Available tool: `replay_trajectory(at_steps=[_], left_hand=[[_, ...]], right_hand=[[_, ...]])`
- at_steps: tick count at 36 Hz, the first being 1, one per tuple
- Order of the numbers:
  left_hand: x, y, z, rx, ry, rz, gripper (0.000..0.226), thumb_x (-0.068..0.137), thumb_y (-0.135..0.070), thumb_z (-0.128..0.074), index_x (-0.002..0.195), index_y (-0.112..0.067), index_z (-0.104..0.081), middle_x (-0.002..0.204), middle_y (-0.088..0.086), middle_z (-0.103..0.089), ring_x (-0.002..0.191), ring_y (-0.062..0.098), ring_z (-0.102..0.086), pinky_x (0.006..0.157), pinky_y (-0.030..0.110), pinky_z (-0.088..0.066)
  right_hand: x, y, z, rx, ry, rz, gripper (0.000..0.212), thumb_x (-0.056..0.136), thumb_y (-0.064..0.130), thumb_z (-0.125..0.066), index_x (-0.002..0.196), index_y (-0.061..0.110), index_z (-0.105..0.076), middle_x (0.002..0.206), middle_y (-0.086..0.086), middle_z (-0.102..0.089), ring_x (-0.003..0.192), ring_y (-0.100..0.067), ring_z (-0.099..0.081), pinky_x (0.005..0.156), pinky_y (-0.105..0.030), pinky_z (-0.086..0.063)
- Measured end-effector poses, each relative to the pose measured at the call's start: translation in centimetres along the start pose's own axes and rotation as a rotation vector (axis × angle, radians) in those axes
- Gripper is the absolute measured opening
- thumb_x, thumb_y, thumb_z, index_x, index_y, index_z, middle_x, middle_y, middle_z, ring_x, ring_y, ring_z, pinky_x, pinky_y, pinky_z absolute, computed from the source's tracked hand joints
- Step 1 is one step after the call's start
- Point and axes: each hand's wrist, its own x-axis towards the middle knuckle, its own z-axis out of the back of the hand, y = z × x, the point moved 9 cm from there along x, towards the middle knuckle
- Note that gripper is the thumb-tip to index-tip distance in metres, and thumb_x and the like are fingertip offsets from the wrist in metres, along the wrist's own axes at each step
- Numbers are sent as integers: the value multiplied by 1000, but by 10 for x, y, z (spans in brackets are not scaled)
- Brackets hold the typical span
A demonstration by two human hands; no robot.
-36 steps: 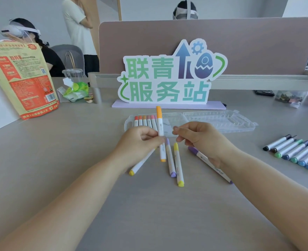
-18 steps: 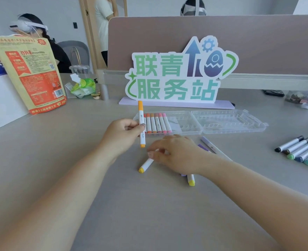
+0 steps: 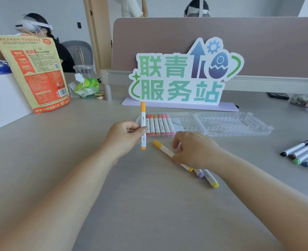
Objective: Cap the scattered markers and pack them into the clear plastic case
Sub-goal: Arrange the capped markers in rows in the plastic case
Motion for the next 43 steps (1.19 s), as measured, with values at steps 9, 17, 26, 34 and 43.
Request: replay_trajectory(at_steps=[9,17,26,34,43], left_hand=[[-2,3,-6,11,30,18,8,88,-25,-66,80,-26,-65,84,-12,-66,74,-6,-58,60,7,-38],[4,13,-10,41,84,107,10,87,-28,-65,85,-19,-69,85,-7,-67,79,8,-56,73,19,-41],[45,-15,-44,101,138,90,15,87,-26,-67,93,-13,-70,86,-4,-62,76,11,-53,57,19,-39],[91,-9,-83,332,98,164,24,82,-38,-66,63,-26,-61,88,-1,-70,89,22,-65,84,31,-51],[99,-1,-102,470,106,111,20,81,-44,-56,72,-29,-67,56,-7,-63,62,21,-60,71,29,-50]], right_hand=[[3,-10,0,188,27,-36,14,78,27,-66,84,15,-71,88,-3,-68,81,-19,-63,75,-33,-53],[13,-45,20,470,31,-151,31,87,22,-55,103,-4,-63,74,-8,-48,68,-20,-43,65,-28,-36],[54,-95,39,602,-96,-248,9,87,22,-63,86,17,-70,86,-6,-63,79,-18,-52,73,-29,-42],[97,-98,34,609,-141,-227,9,83,18,-67,92,17,-68,94,-7,-66,89,-23,-63,74,-28,-46],[106,-104,24,571,-168,-205,13,83,19,-67,96,17,-66,78,5,-56,82,-19,-57,72,-26,-44]])
